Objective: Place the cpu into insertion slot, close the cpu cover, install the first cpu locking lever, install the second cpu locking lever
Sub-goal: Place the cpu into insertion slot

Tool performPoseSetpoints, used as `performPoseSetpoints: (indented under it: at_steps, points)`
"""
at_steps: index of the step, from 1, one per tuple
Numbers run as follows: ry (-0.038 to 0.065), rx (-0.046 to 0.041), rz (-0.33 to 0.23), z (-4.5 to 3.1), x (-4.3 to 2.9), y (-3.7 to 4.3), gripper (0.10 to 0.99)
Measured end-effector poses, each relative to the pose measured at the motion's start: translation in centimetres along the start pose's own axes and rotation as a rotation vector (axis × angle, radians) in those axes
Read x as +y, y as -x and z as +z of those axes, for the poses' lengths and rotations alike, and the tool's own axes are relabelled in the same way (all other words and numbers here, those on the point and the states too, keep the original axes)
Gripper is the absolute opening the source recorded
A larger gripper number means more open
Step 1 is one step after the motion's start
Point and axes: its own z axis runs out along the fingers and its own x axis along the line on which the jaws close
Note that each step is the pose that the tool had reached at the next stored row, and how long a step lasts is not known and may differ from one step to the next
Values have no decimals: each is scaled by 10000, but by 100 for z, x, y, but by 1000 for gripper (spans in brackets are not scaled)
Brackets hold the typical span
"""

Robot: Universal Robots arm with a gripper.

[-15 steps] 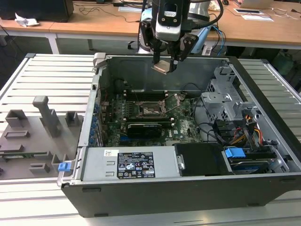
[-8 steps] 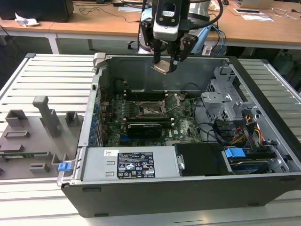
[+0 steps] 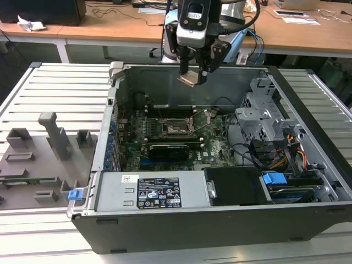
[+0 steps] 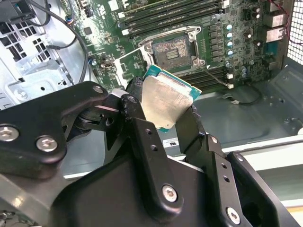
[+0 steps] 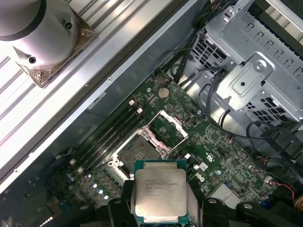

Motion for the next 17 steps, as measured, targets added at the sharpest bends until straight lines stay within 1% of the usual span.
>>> performPoseSetpoints:
  at_steps: [17]
  points:
    - [16,-80,929,0,-3,-3,525]
